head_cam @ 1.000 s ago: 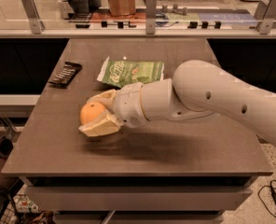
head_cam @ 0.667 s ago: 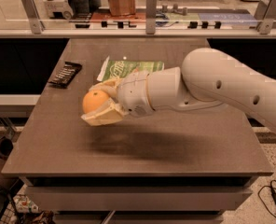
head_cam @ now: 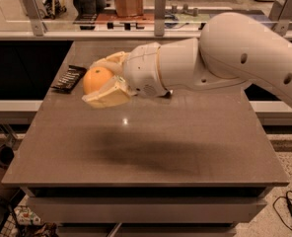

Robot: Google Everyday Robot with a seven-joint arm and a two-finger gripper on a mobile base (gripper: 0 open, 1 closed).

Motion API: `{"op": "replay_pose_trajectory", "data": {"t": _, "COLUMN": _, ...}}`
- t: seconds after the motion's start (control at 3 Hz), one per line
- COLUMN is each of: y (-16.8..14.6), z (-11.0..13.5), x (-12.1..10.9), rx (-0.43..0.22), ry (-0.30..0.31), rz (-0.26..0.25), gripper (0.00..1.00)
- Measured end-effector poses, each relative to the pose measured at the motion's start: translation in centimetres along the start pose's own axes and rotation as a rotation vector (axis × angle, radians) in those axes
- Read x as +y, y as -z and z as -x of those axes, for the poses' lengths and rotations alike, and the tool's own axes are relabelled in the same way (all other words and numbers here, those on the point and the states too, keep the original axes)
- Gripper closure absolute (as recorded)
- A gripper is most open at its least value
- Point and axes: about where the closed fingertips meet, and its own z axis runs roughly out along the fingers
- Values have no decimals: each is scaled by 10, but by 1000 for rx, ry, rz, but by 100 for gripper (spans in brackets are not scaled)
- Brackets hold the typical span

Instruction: Pick orange

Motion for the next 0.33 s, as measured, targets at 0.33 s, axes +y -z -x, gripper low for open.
{"op": "replay_pose_trajectory", "data": {"t": 0.33, "y": 7, "z": 27, "x": -9, "rx": 14, "ry": 45, "rz": -15, "gripper": 100}}
